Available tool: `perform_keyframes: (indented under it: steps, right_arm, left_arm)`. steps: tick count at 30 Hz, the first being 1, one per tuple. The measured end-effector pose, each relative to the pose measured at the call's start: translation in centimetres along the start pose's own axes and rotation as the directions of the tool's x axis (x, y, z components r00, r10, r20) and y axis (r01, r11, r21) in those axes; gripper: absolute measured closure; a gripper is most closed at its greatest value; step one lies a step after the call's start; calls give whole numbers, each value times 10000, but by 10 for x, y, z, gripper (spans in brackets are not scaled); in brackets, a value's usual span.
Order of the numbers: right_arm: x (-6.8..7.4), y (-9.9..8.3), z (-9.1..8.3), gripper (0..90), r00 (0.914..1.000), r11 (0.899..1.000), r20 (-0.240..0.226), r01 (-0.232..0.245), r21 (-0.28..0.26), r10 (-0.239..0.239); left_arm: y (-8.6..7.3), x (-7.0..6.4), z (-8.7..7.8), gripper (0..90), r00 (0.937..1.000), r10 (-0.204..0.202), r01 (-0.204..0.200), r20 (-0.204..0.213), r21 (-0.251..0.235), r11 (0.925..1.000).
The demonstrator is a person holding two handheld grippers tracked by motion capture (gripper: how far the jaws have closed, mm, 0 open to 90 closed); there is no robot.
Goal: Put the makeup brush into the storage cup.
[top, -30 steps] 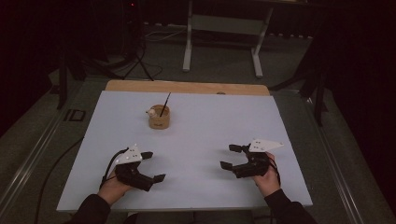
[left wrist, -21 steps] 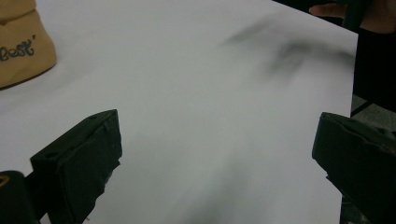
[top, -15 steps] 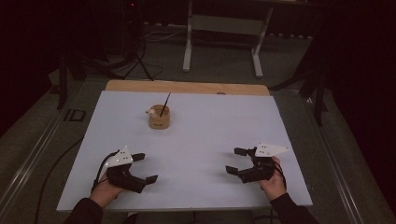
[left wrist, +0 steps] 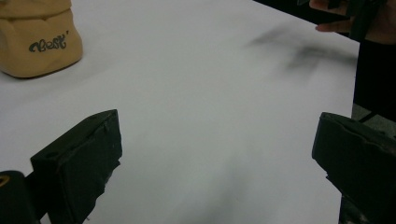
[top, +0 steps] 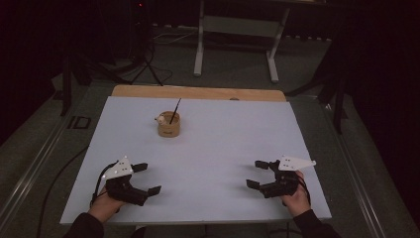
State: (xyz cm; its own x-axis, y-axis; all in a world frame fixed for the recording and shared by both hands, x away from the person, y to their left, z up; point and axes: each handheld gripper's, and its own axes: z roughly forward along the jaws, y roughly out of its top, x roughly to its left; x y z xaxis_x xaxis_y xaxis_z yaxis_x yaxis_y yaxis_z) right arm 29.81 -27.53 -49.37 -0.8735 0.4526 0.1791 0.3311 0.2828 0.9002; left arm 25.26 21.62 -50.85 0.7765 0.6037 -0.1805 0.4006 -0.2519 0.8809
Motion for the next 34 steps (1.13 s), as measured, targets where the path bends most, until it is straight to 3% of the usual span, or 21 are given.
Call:
perform_keyframes:
  steps: [7,13,34]
  right_arm:
    - [0,-4,-1,151,9991,9991,76,429,-45,-429]
    - [0,-4,1,147,9971,9969,183,741,-259,-737]
    - [-2,-9,5,147,9975,9975,30,705,-26,-705]
  left_arm:
    - [-2,3,-3,22,10000,-12,12,-39,-51,10000]
    - [-5,9,-3,22,9994,-353,351,-61,-285,9990]
    - [-8,10,-1,22,9988,-438,434,-199,-236,9988]
